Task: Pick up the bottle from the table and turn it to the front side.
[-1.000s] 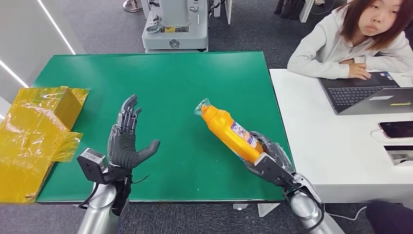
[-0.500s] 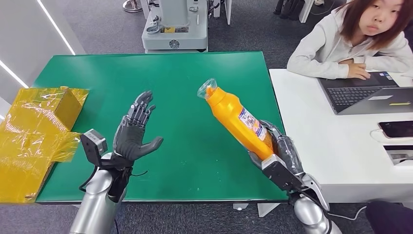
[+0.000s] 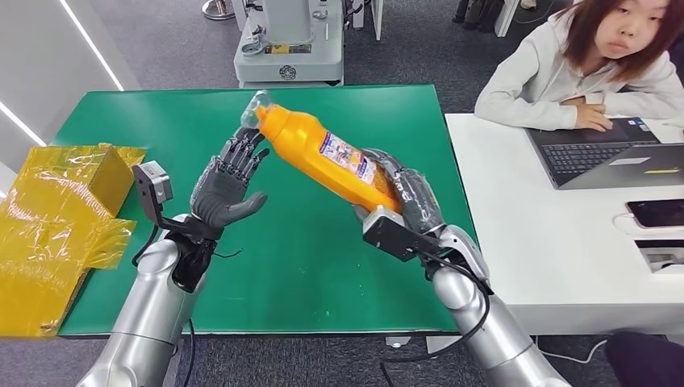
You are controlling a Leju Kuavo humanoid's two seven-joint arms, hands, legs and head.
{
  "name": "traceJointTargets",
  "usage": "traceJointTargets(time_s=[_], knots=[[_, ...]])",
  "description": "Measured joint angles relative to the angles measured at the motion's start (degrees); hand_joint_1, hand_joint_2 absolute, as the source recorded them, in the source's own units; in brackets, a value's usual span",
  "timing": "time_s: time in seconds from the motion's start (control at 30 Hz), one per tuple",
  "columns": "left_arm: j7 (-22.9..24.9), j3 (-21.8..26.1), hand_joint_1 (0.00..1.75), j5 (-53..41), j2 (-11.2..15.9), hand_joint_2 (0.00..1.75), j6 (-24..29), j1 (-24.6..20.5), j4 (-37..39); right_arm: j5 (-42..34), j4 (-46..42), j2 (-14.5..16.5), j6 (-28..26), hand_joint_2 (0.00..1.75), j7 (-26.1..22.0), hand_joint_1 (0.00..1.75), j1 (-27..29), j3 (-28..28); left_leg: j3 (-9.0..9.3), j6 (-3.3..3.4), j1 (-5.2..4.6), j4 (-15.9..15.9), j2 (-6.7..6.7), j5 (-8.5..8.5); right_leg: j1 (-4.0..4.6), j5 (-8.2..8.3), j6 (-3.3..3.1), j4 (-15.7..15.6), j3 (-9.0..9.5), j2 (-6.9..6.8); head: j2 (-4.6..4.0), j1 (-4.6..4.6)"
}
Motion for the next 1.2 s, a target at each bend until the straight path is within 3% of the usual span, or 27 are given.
traceJointTargets(time_s=[0.47, 0.87, 1.1, 1.13, 1.2], knots=[[1.45, -0.15, 0.0, 9.47, 0.57, 1.75, -5.43, -6.38, 10.66, 3.04, 5.88, 5.75, -1.26, 1.75, 0.69, 1.75, -4.91, 6.61, -0.01, 0.0, -0.01, 0.01, -0.01, 0.0, -0.01, 0.0, 0.0, 0.0, -0.02, -0.01, 0.0, 0.01], [7.38, -0.17, 0.0, 21.47, 0.29, 1.75, -10.57, -9.68, 14.17, 2.01, 10.89, 6.6, -1.37, 1.75, 1.35, 1.75, -7.19, 7.68, -0.01, 0.0, -0.01, 0.01, -0.01, 0.0, -0.01, 0.0, 0.0, 0.0, -0.03, -0.01, 0.0, 0.01], [10.23, -0.9, 0.01, 27.78, 0.74, 1.75, -9.69, -9.83, 12.81, 2.15, 14.04, 6.62, -2.33, 1.75, 1.21, 1.75, -7.96, 7.69, -0.01, 0.0, -0.01, 0.01, -0.01, 0.0, -0.01, 0.0, 0.0, 0.0, -0.02, -0.01, 0.0, 0.01], [10.37, -1.12, 0.11, 28.09, 0.81, 1.75, -9.53, -9.82, 12.55, 2.16, 14.36, 6.62, -2.45, 1.75, 1.19, 1.75, -8.04, 7.69, -0.01, 0.0, -0.01, 0.01, -0.02, 0.0, -0.01, 0.0, 0.0, 0.0, -0.02, -0.01, 0.0, 0.01], [10.5, -1.47, 0.93, 28.49, 0.93, 1.75, -9.43, -9.81, 12.17, 2.17, 14.89, 6.62, -2.59, 1.75, 1.11, 1.75, -8.22, 7.69, -0.01, 0.0, -0.01, 0.02, -0.01, 0.0, -0.01, 0.0, 0.0, 0.0, -0.02, -0.01, 0.0, 0.01]])
